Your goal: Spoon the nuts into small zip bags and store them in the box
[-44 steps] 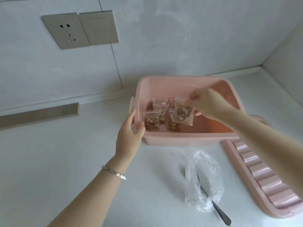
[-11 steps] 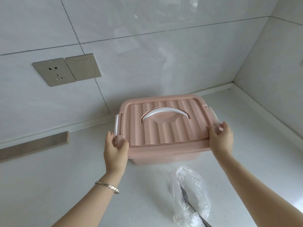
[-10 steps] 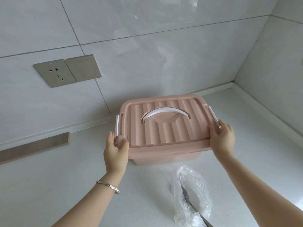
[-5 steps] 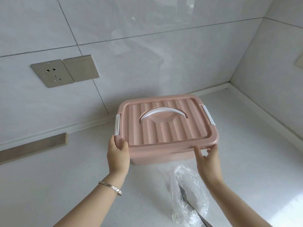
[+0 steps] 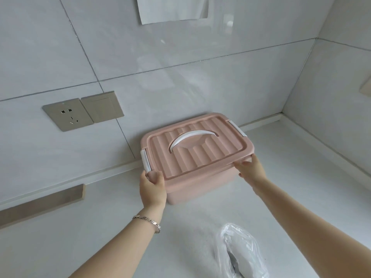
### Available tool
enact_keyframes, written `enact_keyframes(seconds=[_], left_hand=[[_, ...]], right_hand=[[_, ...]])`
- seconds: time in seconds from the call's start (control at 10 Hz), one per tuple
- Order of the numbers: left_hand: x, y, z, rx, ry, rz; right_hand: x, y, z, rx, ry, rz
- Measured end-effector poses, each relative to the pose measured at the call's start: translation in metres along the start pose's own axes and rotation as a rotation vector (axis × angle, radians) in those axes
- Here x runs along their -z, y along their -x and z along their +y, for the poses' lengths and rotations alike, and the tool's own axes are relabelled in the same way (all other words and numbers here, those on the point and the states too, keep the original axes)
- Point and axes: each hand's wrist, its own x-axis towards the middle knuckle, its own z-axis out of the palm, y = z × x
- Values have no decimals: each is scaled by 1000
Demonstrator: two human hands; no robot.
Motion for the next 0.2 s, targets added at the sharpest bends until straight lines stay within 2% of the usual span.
enact_keyframes(seconds=[0.1,0.2], left_hand=[[2,-5,5,1,-107,-67],[3,1,20,-201,-477,-143]], right_hand=[[0,2,0,-17,64,-39],[1,14,3,-84,281,-108]])
